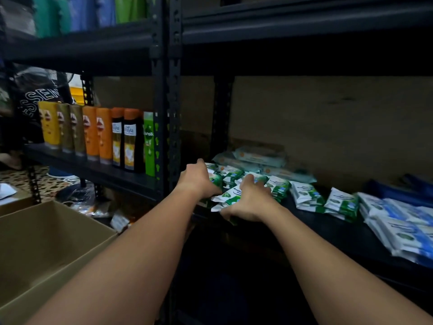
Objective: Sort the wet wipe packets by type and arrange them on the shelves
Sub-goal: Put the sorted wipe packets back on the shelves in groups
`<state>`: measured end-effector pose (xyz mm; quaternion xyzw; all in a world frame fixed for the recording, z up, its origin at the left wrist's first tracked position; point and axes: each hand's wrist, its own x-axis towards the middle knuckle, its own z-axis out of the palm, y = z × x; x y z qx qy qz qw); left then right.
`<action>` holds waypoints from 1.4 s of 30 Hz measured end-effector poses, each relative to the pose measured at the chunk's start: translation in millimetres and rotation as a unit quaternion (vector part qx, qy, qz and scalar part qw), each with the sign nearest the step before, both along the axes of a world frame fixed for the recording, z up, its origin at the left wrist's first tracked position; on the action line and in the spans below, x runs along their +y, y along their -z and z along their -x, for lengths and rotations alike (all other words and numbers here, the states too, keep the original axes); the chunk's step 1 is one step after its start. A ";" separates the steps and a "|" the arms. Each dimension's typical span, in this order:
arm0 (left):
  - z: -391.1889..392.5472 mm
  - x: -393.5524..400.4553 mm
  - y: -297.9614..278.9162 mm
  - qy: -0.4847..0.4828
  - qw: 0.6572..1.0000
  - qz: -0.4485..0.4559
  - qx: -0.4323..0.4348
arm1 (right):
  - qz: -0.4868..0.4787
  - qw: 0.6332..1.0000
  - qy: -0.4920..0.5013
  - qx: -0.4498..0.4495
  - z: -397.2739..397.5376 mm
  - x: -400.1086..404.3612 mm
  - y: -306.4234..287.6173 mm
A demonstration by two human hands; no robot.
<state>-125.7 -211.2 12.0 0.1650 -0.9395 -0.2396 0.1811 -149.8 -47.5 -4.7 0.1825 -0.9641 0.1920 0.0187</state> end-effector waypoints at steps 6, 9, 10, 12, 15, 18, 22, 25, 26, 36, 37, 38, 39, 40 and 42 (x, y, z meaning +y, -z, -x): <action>21.5 -6.2 23.8 0.001 0.994 0.107 0.012 | 0.031 0.999 -0.019 -0.022 10.6 -0.8 13.1; 11.6 -14.6 21.5 0.049 0.986 0.146 0.062 | 0.074 0.997 -0.028 0.011 -1.1 7.8 25.0; 5.6 -19.4 19.3 0.088 0.980 0.157 0.089 | 0.083 0.996 -0.030 0.034 -5.8 11.6 27.9; -9.7 -29.3 16.4 0.193 0.958 0.194 0.092 | 0.104 0.991 -0.036 0.074 -12.9 19.5 34.0; -27.8 -39.0 22.6 0.283 0.923 0.261 0.010 | 0.144 0.983 -0.048 0.101 -17.0 24.4 40.4; -23.2 -44.0 29.6 0.292 0.904 0.310 0.033 | 0.170 0.978 -0.055 0.106 -18.0 19.5 44.5; -7.7 -50.0 25.4 0.285 0.868 0.408 0.013 | 0.176 0.977 -0.043 0.109 -17.4 12.8 48.0; -1.1 -52.0 22.6 0.266 0.842 0.469 0.003 | 0.176 0.977 -0.038 0.113 -16.6 7.6 49.2; 0.2 -52.1 22.0 0.259 0.837 0.483 0.001 | 0.173 0.977 -0.039 0.116 -16.3 5.4 49.3; 5.6 -63.5 22.4 0.257 0.842 0.474 -0.004 | 0.161 0.979 -0.043 0.113 -11.3 -7.4 52.3; 6.3 -65.3 21.3 0.265 0.845 0.464 -0.010 | 0.158 0.980 -0.042 0.117 -12.0 -7.5 52.9; 6.7 -66.8 20.0 0.269 0.848 0.456 -0.019 | 0.156 0.979 -0.044 0.122 -12.9 -7.7 53.3; 6.9 -67.7 18.4 0.269 0.849 0.453 -0.028 | 0.156 0.978 -0.045 0.128 -13.8 -8.2 53.6; 7.3 -67.9 17.2 0.266 0.849 0.455 -0.033 | 0.155 0.978 -0.045 0.133 -14.7 -8.8 53.9; 7.5 -65.9 15.9 0.250 0.845 0.470 -0.040 | 0.151 0.977 -0.044 0.141 -16.0 -11.4 53.6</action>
